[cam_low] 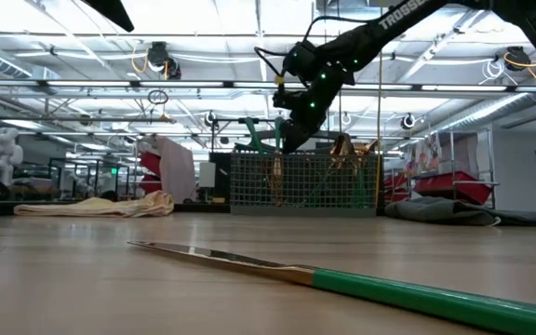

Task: Sort silverware
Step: Put the knife into the middle left section of the dish rack

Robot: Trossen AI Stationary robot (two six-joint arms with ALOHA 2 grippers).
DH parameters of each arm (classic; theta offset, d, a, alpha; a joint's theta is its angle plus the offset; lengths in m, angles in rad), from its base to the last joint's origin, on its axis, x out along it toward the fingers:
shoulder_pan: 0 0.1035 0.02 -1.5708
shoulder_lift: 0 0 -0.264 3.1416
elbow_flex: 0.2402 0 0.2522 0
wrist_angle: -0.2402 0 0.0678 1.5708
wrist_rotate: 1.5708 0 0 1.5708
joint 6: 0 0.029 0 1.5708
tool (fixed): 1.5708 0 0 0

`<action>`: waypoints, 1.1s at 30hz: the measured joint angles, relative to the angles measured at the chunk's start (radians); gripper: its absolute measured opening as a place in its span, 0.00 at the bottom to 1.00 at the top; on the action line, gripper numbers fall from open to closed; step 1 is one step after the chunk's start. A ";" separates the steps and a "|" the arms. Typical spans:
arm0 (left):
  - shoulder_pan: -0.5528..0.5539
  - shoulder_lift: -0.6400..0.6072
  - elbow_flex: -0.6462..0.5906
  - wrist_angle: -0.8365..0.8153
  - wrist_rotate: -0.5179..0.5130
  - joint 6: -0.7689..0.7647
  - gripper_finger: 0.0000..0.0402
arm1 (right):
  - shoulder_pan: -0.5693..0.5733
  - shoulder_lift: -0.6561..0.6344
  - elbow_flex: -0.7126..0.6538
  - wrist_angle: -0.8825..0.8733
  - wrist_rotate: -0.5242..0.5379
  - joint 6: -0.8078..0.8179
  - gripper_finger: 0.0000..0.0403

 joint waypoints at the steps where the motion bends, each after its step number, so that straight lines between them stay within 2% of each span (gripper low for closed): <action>1: 0.000 0.000 0.000 0.000 -0.001 0.000 0.02 | 0.003 0.005 0.000 0.004 0.002 0.002 0.41; 11: 0.000 0.000 0.000 -0.004 -0.001 0.001 0.02 | 0.011 0.013 0.002 -0.006 0.027 -0.008 0.40; 19: 0.000 0.000 0.000 -0.009 -0.001 0.001 0.02 | 0.041 -0.046 0.000 -0.008 0.025 -0.002 0.40; 33: 0.000 0.000 0.000 -0.023 -0.001 -0.006 0.02 | 0.058 -0.042 -0.002 -0.046 -0.004 -0.045 0.40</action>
